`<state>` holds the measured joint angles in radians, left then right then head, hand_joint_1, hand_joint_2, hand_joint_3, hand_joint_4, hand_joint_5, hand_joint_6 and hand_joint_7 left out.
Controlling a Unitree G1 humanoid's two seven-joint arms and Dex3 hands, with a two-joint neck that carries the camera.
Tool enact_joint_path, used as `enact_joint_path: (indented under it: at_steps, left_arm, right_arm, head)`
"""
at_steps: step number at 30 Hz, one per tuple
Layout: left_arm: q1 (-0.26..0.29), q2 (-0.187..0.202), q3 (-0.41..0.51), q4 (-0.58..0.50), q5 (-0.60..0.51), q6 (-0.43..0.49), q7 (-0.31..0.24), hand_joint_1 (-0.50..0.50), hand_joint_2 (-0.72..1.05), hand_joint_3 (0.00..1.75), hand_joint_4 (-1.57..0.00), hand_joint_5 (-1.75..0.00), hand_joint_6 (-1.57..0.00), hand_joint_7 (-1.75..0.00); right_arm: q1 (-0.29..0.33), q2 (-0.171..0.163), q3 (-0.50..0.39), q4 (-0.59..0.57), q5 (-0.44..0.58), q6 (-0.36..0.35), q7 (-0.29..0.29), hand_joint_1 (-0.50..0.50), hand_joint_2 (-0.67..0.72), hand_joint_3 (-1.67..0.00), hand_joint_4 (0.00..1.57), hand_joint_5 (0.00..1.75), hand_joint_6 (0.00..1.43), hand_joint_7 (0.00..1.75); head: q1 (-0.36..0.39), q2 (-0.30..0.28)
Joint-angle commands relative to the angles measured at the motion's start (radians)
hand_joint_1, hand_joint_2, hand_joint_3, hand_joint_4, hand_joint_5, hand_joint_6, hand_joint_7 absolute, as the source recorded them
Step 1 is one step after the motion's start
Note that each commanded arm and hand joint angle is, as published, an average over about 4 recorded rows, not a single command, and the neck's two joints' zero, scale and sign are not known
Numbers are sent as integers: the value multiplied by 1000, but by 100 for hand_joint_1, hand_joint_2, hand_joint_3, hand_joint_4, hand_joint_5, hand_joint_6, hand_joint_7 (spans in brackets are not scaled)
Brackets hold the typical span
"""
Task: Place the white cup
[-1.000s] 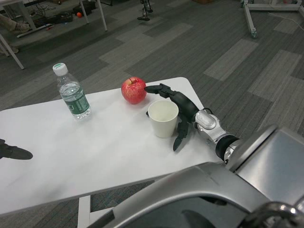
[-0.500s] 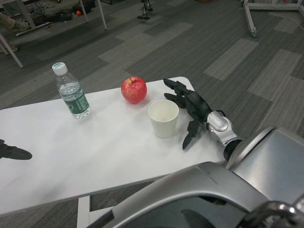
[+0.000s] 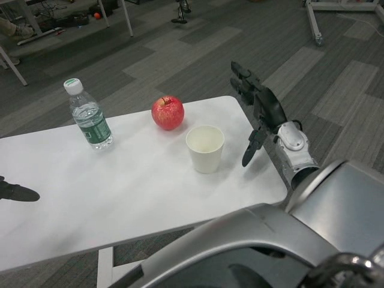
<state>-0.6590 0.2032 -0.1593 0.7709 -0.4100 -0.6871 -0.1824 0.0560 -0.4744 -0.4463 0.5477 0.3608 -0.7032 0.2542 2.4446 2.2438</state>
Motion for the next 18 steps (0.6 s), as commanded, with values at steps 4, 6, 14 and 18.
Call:
enact_joint_path:
  at_steps: [4, 6, 14, 18]
  left_arm:
    - [-7, 5, 5, -7, -2, -2, -2, -50, -64, 9, 0, -31, 0, -14]
    - [-8, 5, 4, -7, -3, -2, -2, -50, -64, 9, 0, -31, 0, -14]
    - [-1, 5, 4, -25, -7, -2, -2, -50, -64, 9, 0, -31, 0, -14]
    - [-1, 6, 4, -31, -8, -2, -2, -50, -64, 9, 0, -31, 0, -14]
  right_arm:
    - [-30, -36, -51, -143, 10, 43, 46, -46, 72, 0, 0, 0, 0, 0]
    - [-42, -52, -69, -182, 10, 51, 56, -46, 72, 0, 0, 0, 0, 0]
    - [-61, -105, -104, -275, 12, 64, 62, -46, 72, 0, 0, 0, 0, 0]
    - [-62, -107, -103, -303, 12, 65, 62, -46, 72, 0, 0, 0, 0, 0]
  head:
    - [-8, 2]
    - [-11, 6]
    - [-32, 33]
    - [-38, 34]
